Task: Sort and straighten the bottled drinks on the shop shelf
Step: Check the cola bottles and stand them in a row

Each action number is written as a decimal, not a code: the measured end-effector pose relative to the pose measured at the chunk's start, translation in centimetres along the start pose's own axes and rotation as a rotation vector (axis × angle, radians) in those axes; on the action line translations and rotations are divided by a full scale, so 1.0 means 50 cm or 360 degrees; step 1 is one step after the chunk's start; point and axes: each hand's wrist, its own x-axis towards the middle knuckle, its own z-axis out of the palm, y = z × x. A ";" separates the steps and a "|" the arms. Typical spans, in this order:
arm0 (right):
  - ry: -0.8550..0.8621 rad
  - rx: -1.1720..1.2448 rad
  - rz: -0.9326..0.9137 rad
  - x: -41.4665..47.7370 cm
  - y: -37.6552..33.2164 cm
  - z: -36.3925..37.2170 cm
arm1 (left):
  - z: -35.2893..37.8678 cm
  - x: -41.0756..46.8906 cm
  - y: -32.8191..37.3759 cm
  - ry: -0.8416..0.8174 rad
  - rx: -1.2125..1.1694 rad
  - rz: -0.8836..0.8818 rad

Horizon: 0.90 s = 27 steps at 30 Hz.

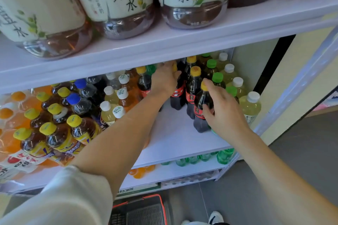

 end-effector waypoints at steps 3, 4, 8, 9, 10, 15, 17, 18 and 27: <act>-0.0014 0.0145 -0.0001 -0.008 0.007 0.007 | -0.002 0.025 0.010 -0.0108 -0.0039 -0.0152; -0.0014 0.0179 -0.0001 -0.009 0.009 0.007 | -0.004 0.029 0.011 -0.0144 -0.0033 -0.0183; -0.0029 0.0300 0.0017 -0.009 0.013 0.002 | -0.016 0.019 0.011 -0.0186 -0.0078 -0.0202; -0.0034 0.0325 0.0016 -0.010 0.012 0.001 | -0.021 0.010 0.008 -0.0154 -0.0095 -0.0196; -0.0032 0.0343 0.0019 -0.012 0.011 0.001 | -0.027 -0.002 0.004 -0.0082 -0.0076 -0.0171; 0.0190 0.0426 0.0103 -0.030 0.006 -0.008 | -0.069 -0.041 -0.042 0.0340 0.0732 -0.0040; 0.0311 0.0436 0.0064 -0.043 0.001 -0.013 | -0.081 -0.032 -0.060 0.0105 0.0955 -0.0131; 0.0364 0.0447 0.0031 -0.050 -0.002 -0.015 | -0.084 -0.028 -0.066 -0.0026 0.0968 -0.0155; 0.0228 0.0759 0.0099 -0.125 0.003 0.007 | -0.062 -0.140 -0.064 -0.0259 0.0773 0.0276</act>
